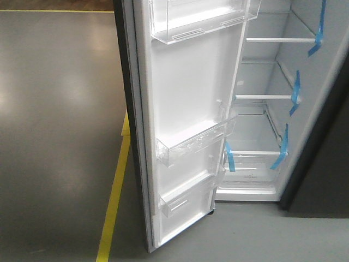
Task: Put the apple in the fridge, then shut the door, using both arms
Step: 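Stop in front of the open door bins, apple held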
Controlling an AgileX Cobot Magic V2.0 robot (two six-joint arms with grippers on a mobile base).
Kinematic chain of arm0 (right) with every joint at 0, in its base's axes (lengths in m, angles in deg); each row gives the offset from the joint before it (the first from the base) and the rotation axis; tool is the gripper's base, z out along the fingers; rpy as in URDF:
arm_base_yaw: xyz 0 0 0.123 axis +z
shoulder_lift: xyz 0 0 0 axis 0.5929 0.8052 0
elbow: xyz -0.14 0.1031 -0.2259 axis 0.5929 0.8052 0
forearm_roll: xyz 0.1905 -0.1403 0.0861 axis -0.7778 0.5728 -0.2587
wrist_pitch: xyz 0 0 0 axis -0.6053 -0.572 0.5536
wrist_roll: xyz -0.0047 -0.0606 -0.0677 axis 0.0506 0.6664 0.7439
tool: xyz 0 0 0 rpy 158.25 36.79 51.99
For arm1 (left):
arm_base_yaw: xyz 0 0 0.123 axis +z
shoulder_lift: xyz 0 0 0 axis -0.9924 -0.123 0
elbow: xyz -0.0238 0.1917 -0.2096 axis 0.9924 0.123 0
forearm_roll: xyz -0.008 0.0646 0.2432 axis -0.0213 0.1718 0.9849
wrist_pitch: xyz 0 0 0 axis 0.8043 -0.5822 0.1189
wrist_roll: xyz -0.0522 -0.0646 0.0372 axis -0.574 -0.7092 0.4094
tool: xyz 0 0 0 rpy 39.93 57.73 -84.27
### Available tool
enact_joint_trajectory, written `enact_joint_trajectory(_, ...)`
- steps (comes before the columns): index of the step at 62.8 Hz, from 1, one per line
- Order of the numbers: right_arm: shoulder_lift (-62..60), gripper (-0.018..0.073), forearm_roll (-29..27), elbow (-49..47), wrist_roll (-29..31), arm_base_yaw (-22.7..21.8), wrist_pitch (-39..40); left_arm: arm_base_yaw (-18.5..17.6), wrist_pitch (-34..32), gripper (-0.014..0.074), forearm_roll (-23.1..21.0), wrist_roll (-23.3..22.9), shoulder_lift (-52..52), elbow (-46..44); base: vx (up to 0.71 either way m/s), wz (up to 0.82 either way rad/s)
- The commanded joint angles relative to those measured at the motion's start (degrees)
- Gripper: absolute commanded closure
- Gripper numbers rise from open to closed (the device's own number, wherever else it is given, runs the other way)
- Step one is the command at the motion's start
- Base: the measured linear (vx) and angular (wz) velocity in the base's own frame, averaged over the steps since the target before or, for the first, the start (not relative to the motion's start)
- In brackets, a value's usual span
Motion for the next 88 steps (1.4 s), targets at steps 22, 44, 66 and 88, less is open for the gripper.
enact_joint_trajectory(22, 1.1, 0.0197, -1.9, -1.3, 0.2, -0.1, 4.2, 0.0, -4.2, 0.0603, -0.1, -0.2, -0.5, 1.2, 0.12, 0.02)
enact_joint_trajectory(44, 1.1, 0.0197, -1.9, -1.3, 0.2, -0.1, 4.2, 0.0, -4.2, 0.0603, -0.1, -0.2, -0.5, 1.2, 0.09, 0.01)
enact_joint_trajectory(66, 1.1, 0.0197, -1.9, -1.3, 0.2, -0.1, 4.2, 0.0, -4.2, 0.0603, -0.1, -0.2, -0.5, 1.2, 0.07, 0.01)
enact_joint_trajectory(88, 1.1, 0.0197, -1.9, -1.3, 0.2, -0.1, 4.2, 0.0, -4.2, 0.0603, -0.1, -0.2, -0.5, 1.2, 0.06, 0.0)
